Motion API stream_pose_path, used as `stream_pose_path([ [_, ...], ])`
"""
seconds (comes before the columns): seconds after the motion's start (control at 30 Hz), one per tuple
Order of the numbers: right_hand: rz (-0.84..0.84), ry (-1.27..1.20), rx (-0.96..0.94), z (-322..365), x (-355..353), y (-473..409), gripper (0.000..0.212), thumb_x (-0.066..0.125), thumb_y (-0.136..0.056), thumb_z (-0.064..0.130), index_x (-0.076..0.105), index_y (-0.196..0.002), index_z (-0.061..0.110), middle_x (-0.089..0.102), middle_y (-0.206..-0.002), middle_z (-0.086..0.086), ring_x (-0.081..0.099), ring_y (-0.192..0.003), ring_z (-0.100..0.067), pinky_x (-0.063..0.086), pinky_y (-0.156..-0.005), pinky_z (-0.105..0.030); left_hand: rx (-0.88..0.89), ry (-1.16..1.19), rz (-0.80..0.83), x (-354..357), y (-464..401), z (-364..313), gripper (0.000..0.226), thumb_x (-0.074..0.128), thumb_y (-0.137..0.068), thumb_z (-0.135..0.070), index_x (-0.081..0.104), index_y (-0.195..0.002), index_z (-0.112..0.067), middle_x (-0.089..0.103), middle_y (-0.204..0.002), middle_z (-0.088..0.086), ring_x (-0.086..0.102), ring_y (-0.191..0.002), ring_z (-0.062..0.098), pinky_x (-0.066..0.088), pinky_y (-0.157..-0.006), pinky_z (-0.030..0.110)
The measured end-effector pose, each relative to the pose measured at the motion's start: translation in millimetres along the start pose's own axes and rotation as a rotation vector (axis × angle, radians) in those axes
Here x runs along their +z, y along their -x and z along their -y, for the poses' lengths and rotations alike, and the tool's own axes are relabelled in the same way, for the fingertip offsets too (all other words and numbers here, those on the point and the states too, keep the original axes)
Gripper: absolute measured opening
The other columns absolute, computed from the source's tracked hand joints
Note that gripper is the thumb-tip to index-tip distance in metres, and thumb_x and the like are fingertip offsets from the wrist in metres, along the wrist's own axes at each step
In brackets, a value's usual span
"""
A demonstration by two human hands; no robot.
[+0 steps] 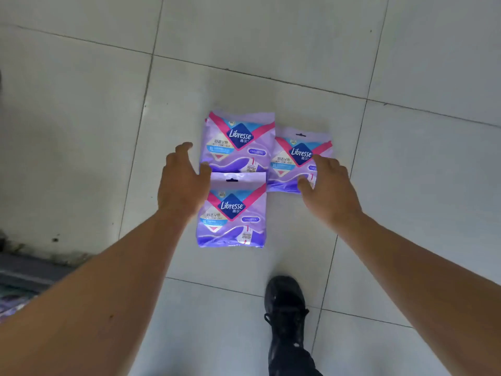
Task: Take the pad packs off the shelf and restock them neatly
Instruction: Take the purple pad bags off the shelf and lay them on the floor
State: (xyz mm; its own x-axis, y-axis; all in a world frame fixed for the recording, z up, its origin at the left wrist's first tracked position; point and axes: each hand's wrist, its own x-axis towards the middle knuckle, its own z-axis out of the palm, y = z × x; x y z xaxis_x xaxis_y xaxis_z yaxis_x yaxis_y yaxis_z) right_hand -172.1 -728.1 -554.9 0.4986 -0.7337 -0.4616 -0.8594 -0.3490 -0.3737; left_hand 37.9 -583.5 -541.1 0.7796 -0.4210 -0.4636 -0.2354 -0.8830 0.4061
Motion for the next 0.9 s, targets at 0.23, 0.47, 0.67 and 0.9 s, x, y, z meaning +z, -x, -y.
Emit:
stream_pose_path([
  [0.23, -0.054, 0.222, -0.431, 170, -61, 95, 0.055, 0.034, -0.089, 0.042, 0.059, -0.123, 0.007, 0.064, -0.116, -0.013, 0.061, -0.100, -0.038, 0.053, -0.074, -0.044, 0.080, 0.103, -0.132, -140, 95, 24, 0.030, 0.052, -0.093, -0.028, 0.056, -0.122, -0.025, 0.059, -0.121, 0.000, 0.058, -0.110, 0.021, 0.047, -0.090, 0.038],
  [0.47, -0.079, 0.194, -0.729, 357, -108, 188, 0.049, 0.039, -0.088, 0.038, 0.059, -0.123, 0.010, 0.065, -0.115, -0.009, 0.062, -0.095, -0.033, 0.052, -0.074, -0.043, -0.004, 0.059, -0.327, -316, 183, 72, 0.035, 0.050, -0.094, -0.031, 0.051, -0.129, -0.029, 0.055, -0.130, -0.002, 0.053, -0.114, 0.023, 0.043, -0.094, 0.041],
  [0.67, -0.069, 0.258, -1.036, 458, -125, 246, 0.046, 0.047, -0.088, 0.037, 0.058, -0.125, 0.012, 0.065, -0.112, -0.007, 0.062, -0.091, -0.032, 0.047, -0.065, -0.038, -0.091, 0.067, -0.558, -401, 242, 99, 0.041, 0.053, -0.089, -0.031, 0.055, -0.129, -0.023, 0.056, -0.126, 0.001, 0.051, -0.115, 0.025, 0.045, -0.093, 0.044],
  [0.9, 0.054, 0.120, -1.309, 520, -124, 325, 0.040, 0.055, -0.093, 0.031, 0.054, -0.127, 0.010, 0.062, -0.112, -0.009, 0.059, -0.099, -0.032, 0.051, -0.073, -0.043, -0.261, 0.189, -0.824, -449, 318, 124, 0.040, 0.058, -0.087, -0.026, 0.057, -0.127, -0.022, 0.059, -0.121, 0.000, 0.055, -0.110, 0.023, 0.049, -0.089, 0.045],
])
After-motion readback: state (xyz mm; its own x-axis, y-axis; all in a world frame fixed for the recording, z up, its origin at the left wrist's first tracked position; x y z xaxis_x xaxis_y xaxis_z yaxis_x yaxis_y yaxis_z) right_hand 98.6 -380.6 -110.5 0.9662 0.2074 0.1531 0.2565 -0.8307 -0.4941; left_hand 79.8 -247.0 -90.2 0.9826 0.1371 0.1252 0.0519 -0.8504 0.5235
